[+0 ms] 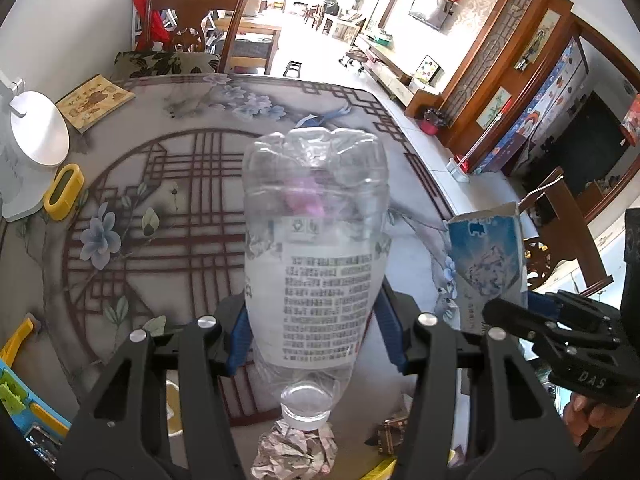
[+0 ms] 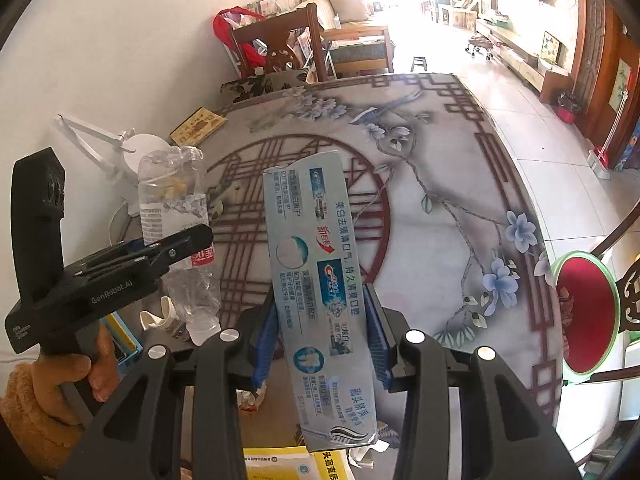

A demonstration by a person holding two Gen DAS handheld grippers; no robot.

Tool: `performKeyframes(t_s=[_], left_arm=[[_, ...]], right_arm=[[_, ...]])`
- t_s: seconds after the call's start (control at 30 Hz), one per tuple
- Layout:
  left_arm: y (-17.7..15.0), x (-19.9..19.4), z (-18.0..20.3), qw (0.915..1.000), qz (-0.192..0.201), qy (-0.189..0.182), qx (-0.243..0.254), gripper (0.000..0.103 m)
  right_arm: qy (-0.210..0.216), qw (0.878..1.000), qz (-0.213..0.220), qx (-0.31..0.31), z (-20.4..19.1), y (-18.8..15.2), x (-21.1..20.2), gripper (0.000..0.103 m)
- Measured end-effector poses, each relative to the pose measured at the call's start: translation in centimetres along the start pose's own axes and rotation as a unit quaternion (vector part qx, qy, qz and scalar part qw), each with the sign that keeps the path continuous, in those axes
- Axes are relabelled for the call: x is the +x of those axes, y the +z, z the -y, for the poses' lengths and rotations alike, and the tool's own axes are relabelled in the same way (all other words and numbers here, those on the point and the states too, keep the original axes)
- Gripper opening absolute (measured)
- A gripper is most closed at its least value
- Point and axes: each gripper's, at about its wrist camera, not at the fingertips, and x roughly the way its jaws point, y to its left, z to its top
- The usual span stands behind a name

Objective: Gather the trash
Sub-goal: 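Lift the bottle and toothpaste box and carry them toward the red bucket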

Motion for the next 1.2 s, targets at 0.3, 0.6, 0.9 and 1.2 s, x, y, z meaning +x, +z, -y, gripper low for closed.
performKeyframes(t_s=[0.3,0.6,0.9,1.2], left_arm=[[-0.3,0.2,0.8,0.9999,-0.005,0.007,-0.006,0.051],[-0.3,1.1,3.5,1.0000,-0.009,0.000,0.005,0.052],[-0.3,2.9,6.5,0.9997,-0.018,-0.006,0.013,0.052],[-0.2,4.4,9.9,0.9995,-0.023,-0.007,0.023,0.052]], right_arm=[[0.009,1.000,-0.005,-0.001,0.6,-0.3,-0.2,0.039],[0.004,1.000,0.000,0.011,2.8,-0.7,-1.6,0.039],[0.000,1.000,0.001,0.027,6.3,-1.0,-2.9,0.039],[0.003,0.999,0.002,0.038,10.2,-1.3,-3.8,0.039]])
